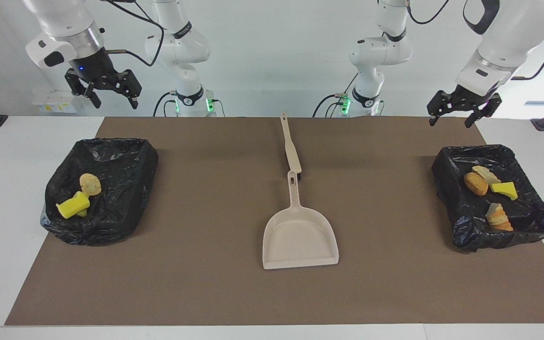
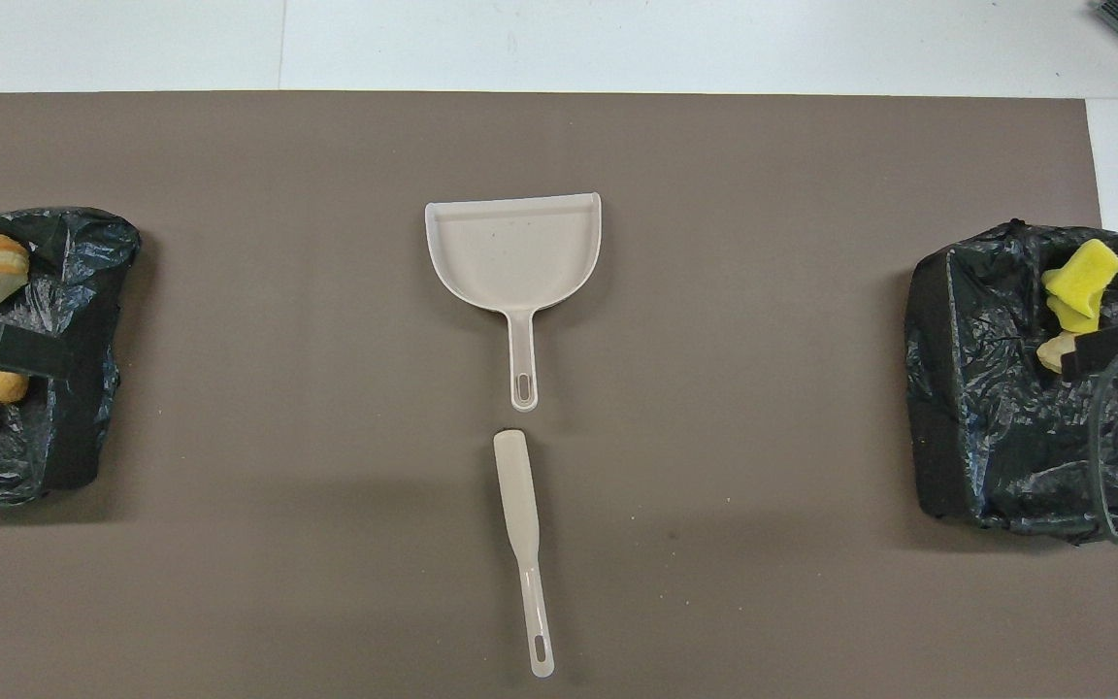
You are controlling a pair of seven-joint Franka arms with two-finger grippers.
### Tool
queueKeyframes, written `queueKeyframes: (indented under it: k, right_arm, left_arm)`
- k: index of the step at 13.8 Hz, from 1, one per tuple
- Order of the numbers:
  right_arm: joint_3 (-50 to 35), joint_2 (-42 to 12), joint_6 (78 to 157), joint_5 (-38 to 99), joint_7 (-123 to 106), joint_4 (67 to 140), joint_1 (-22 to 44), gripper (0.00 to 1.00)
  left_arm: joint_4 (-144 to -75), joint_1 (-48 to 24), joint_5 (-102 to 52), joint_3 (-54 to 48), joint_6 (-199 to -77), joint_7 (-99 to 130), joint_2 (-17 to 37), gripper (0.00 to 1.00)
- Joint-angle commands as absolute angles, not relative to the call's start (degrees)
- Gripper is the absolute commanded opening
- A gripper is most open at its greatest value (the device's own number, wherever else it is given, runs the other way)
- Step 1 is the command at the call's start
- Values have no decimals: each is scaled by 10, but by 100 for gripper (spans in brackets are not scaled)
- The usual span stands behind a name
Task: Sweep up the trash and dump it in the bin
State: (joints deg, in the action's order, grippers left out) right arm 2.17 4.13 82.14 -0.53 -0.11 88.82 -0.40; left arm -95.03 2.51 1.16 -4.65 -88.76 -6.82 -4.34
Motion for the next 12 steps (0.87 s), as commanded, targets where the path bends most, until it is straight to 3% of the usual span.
queueKeyframes:
  k: [1,12]
  right_arm:
    - [24,44,822,4,4,887,-4,100]
    - [24,45,822,4,4,887,-4,100]
  left_arm:
    - [-968,27,16,-47,-893,-64,-58,100]
    - [-932,27,-21,-47,-895,-50,-80,100]
